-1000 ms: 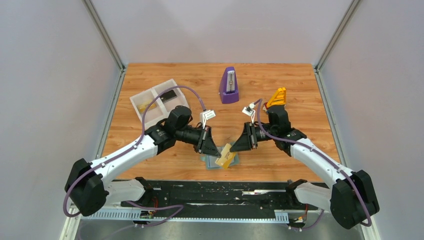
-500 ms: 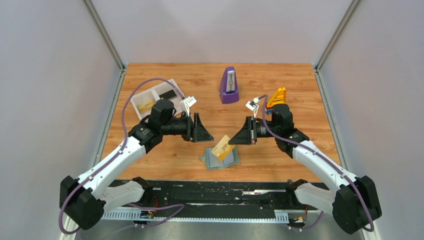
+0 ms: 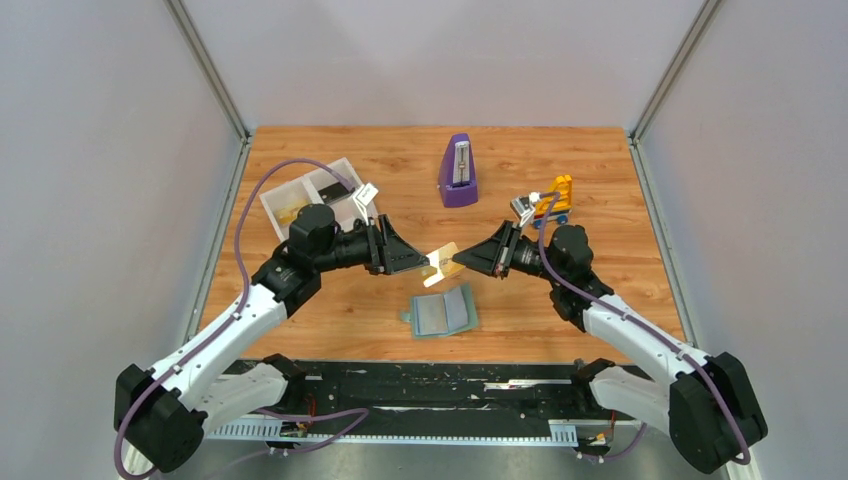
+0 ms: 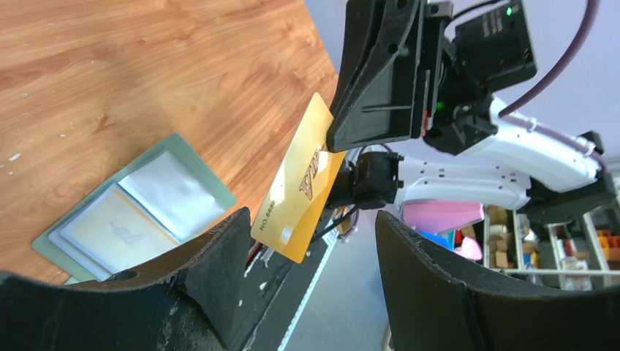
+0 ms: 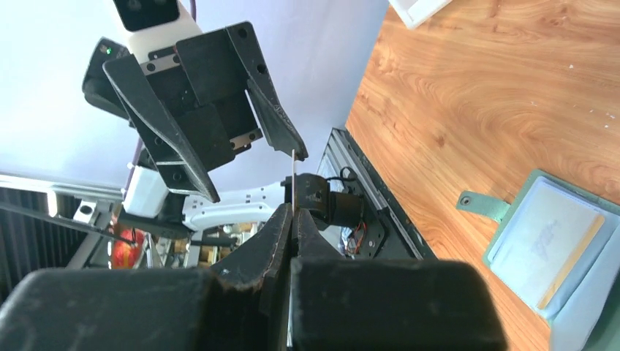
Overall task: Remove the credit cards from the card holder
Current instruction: Place the credit card in the storage box.
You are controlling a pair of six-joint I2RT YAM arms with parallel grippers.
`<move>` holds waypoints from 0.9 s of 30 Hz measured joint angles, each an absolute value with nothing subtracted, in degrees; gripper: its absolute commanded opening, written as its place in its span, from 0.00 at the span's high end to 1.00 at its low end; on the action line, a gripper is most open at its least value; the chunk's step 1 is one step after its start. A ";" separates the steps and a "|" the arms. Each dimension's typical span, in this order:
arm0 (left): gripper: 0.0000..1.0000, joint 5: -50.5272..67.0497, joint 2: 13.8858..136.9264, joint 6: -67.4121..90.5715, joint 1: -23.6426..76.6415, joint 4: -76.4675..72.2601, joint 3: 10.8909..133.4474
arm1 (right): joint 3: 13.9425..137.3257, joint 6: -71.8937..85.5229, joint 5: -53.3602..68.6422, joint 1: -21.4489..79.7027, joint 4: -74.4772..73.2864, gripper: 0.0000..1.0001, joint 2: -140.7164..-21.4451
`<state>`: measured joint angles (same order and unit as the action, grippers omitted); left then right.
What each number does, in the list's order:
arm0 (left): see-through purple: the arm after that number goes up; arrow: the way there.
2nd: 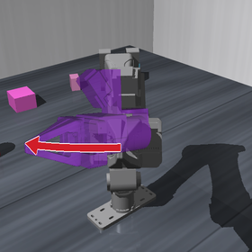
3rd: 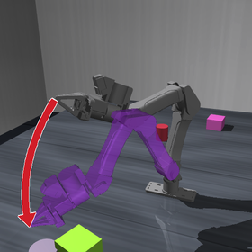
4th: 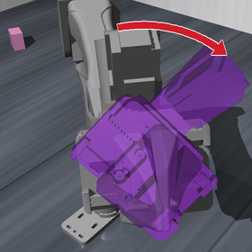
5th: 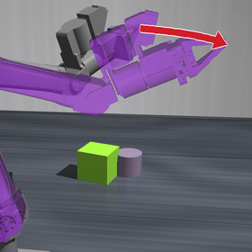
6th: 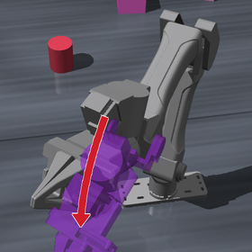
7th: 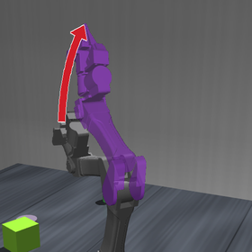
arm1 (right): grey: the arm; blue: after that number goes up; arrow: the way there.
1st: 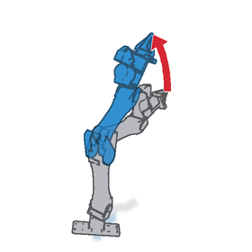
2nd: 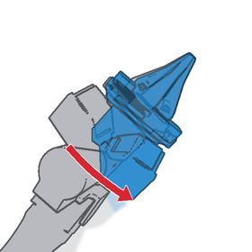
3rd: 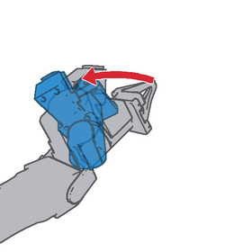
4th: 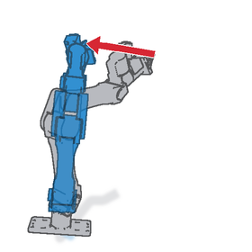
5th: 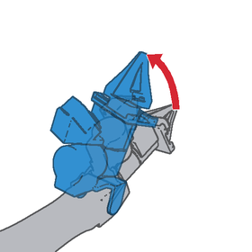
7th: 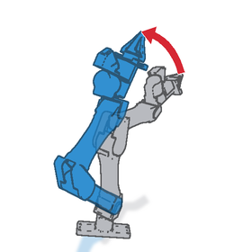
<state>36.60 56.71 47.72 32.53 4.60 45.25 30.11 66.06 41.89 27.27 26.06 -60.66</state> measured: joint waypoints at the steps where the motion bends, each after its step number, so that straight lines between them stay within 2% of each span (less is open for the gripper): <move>1: 0.29 36.05 56.47 48.99 32.53 3.05 44.36 | 29.30 66.98 40.95 27.38 27.18 1.00 -60.51; 9: 0.27 33.93 54.41 54.04 32.53 -1.69 40.84 | 25.15 71.11 34.50 27.57 31.09 1.00 -56.55; 14: 0.33 34.02 54.06 56.93 32.53 -5.98 39.16 | 25.10 71.88 32.38 27.57 31.92 1.00 -54.19; 18: 0.46 34.48 54.63 60.51 32.53 -11.07 36.84 | 24.40 73.28 31.05 27.99 34.13 1.00 -54.15; 24: 0.70 35.24 56.73 64.31 32.53 -17.04 36.27 | 23.20 74.98 28.71 28.75 34.96 1.00 -54.15; 25: 0.75 35.31 56.88 64.58 32.53 -17.72 36.27 | 23.05 75.22 28.40 28.77 35.03 1.00 -54.15; 26: 0.89 35.35 57.01 64.93 32.53 -18.20 36.27 | 22.90 75.46 28.16 28.77 35.27 1.00 -54.15; 27: 0.93 35.38 57.28 65.39 32.51 -19.14 36.27 | 22.44 76.01 27.68 28.82 36.03 1.00 -54.15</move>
